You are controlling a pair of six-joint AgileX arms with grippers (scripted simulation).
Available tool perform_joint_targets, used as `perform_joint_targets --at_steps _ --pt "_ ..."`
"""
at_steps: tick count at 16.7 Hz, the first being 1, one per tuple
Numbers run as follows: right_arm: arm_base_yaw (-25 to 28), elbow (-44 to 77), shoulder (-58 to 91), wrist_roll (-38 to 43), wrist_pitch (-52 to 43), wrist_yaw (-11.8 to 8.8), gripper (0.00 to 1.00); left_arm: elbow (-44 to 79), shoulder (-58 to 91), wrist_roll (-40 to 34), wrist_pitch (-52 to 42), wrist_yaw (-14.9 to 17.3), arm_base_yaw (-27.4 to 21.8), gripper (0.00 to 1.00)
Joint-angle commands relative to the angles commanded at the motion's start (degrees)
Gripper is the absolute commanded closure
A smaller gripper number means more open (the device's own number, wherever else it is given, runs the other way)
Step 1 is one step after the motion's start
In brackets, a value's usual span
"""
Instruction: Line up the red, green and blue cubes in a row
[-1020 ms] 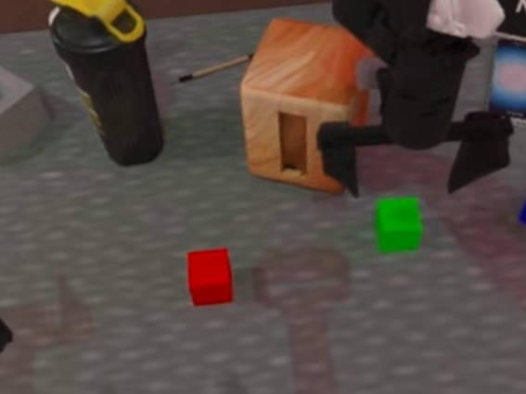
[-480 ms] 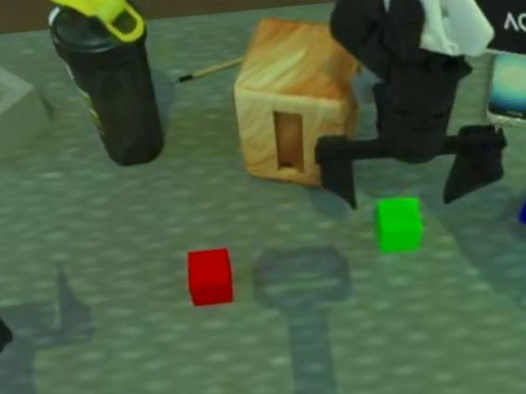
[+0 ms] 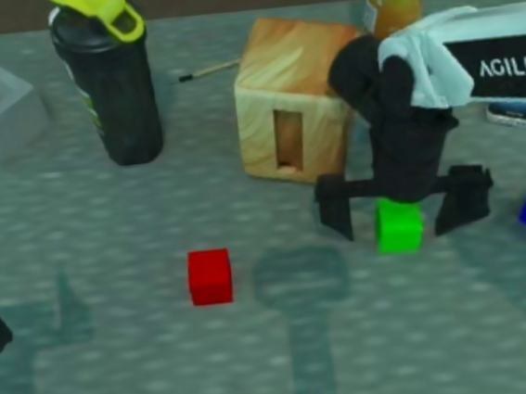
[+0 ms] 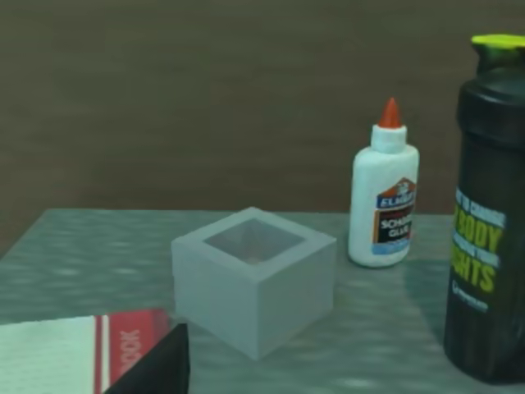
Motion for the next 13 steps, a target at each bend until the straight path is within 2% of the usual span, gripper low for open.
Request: perform_joint_targets --at_steps 3,13 --pt "0.00 0.00 0.00 0.00 0.00 0.00 0.00 0.00 0.00 0.00 0.00 0.00 0.00 0.00" --pt "0.00 0.00 0.00 0.00 0.00 0.00 0.75 0.00 0.00 0.00 0.00 0.00 0.00 0.00"
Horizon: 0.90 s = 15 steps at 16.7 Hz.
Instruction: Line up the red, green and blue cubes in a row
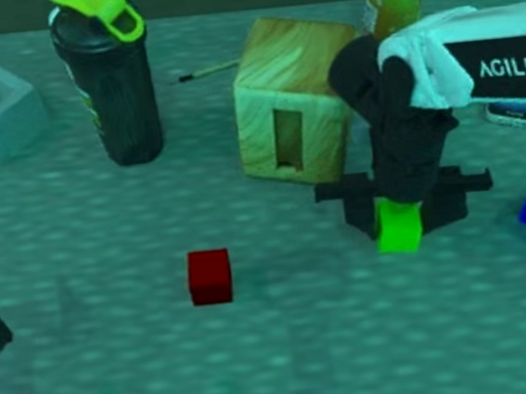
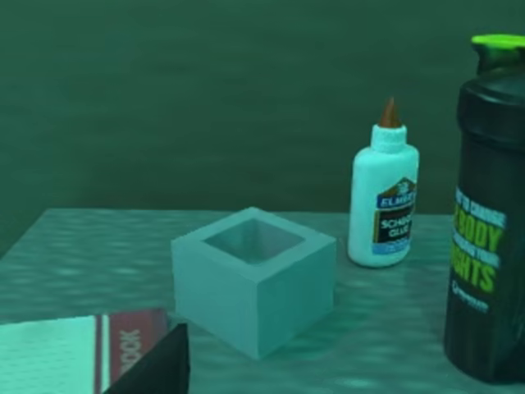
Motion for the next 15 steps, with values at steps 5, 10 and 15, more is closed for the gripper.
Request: perform_joint_targets --at_steps 5,10,15 --pt "0.00 0.00 0.00 0.00 0.00 0.00 1.00 0.00 0.00 0.00 0.00 0.00 0.00 0.00" --pt "0.00 0.00 0.00 0.00 0.00 0.00 1.00 0.00 0.00 0.00 0.00 0.00 0.00 0.00" --pt "-0.08 1.40 -1.32 -0.16 -2.27 0.30 1.00 0.00 0.00 0.00 0.00 0.00 0.00 0.00"
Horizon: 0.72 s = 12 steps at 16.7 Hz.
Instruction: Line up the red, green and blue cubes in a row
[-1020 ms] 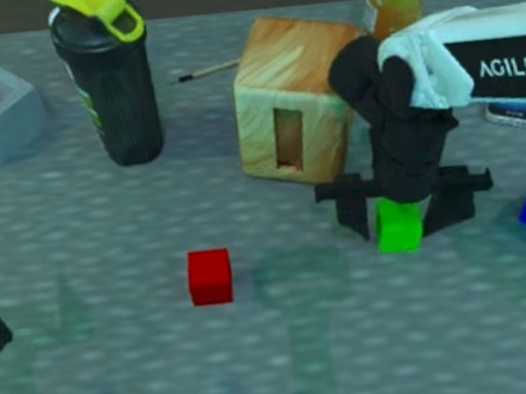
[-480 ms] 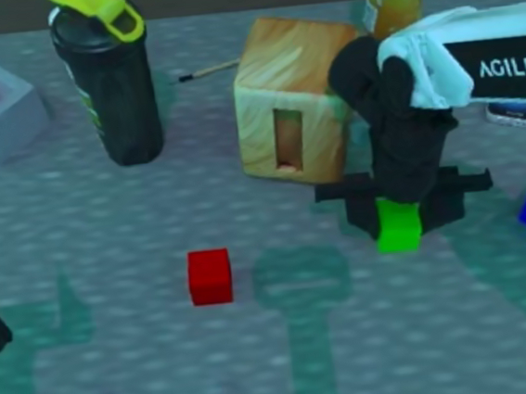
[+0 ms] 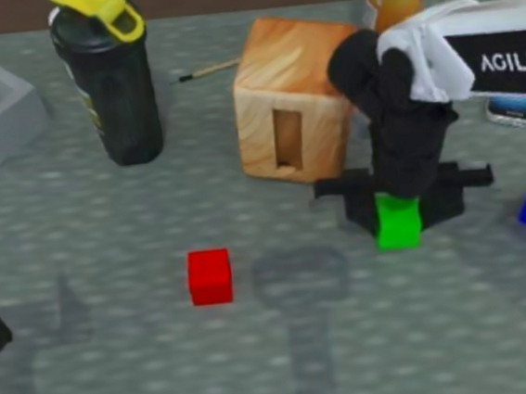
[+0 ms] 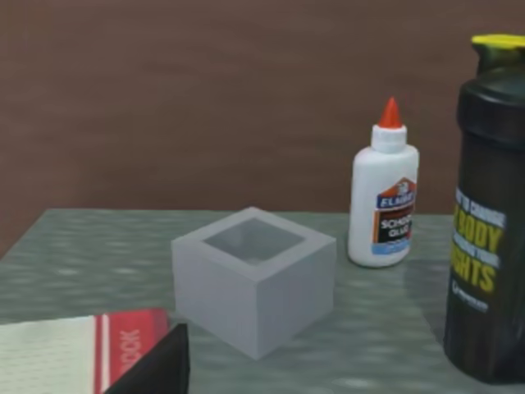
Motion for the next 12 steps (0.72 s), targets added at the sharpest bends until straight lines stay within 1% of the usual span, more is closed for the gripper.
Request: perform_joint_targets --at_steps 7,12 --pt "0.31 7.20 -3.80 -0.05 -11.05 -0.03 1.00 0.00 0.00 0.00 0.00 0.00 0.00 0.00" --pt "0.09 7.63 -3.91 -0.02 -11.70 -0.06 1.00 0.00 0.00 0.00 0.00 0.00 0.00 0.00"
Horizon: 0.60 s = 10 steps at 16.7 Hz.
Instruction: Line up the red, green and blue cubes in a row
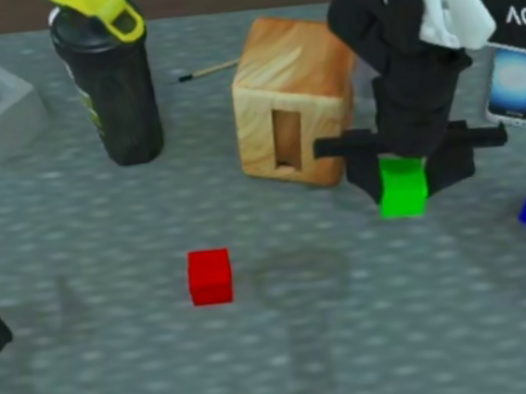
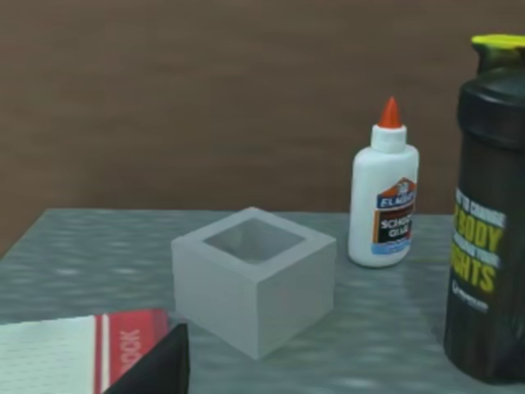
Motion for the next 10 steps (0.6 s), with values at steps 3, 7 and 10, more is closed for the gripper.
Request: perform_joint_targets --at_steps 3,7,10 --pt "1.93 1.45 0.57 1.53 -0.95 0.00 1.00 0.00 0.00 0.00 0.00 0.00 0.00 0.00" --pt "8.62 6.50 2.29 7.20 -4.20 0.00 1.00 0.00 0.00 0.00 0.00 0.00 0.00 0.00" --pt "13.37 9.83 3.41 10.96 -6.44 -0.01 1.00 0.00 0.00 0.00 0.00 0.00 0.00 0.00"
